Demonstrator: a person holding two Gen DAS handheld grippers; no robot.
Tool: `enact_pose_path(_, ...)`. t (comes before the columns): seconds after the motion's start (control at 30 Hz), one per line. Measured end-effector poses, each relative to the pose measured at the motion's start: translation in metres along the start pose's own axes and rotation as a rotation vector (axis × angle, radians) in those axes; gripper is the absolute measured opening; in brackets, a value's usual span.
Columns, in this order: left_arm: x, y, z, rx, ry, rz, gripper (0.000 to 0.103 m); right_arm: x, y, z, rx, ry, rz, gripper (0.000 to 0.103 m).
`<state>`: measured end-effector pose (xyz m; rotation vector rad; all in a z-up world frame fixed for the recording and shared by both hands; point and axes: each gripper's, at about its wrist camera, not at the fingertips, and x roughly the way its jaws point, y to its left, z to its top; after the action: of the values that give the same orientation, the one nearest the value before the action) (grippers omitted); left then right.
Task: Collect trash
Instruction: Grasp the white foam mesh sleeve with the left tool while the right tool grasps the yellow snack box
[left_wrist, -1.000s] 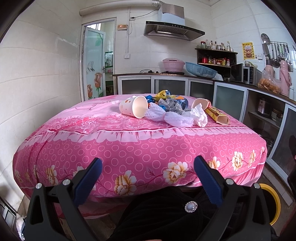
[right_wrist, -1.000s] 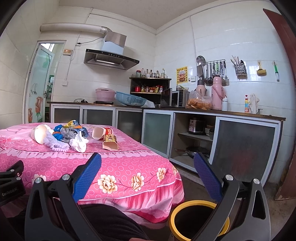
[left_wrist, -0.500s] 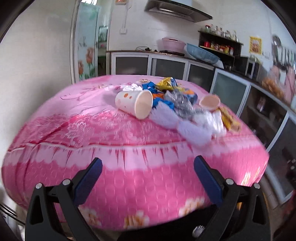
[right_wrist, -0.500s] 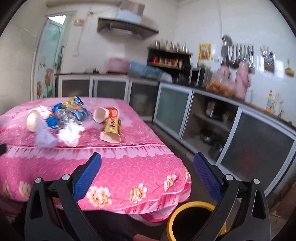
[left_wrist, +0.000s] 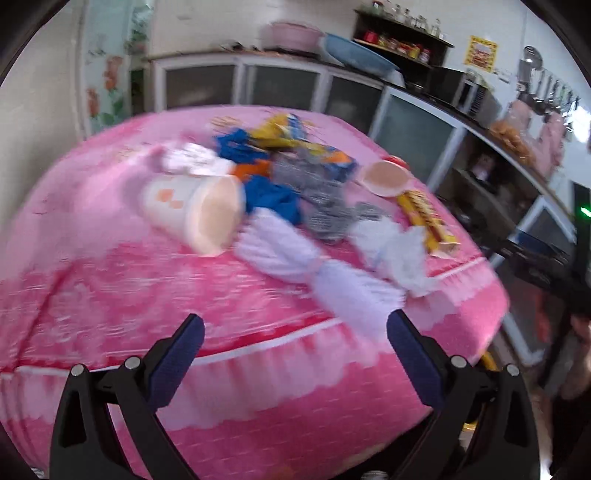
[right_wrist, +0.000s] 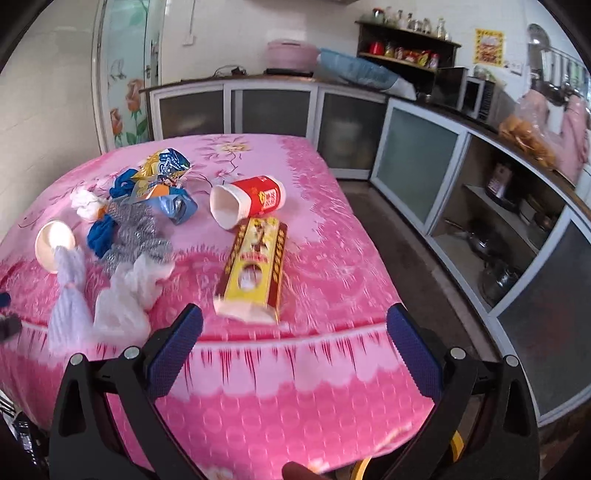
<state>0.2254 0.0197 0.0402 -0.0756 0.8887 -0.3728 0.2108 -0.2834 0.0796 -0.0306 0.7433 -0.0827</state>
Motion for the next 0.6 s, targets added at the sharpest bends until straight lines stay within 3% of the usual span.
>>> enact_pose_path(0.07,0.012,-0.003,0.008,-0.028,0.067,-0.061,0.095,0.013,0.002,0.013,-0.023,0.052,0.030,0.095)
enact_pose_path(0.27,0.039,-0.009,0.024,-0.037,0.144,0.027,0.095,0.044,0.000,0.033,-0.026,0.131,0.038,0.095)
enact_pose_path(0.6,0.087,0.003,0.044,-0.143,0.233,0.065,0.095,0.098,0.013,0.036,-0.066,0.265,0.055,0.095)
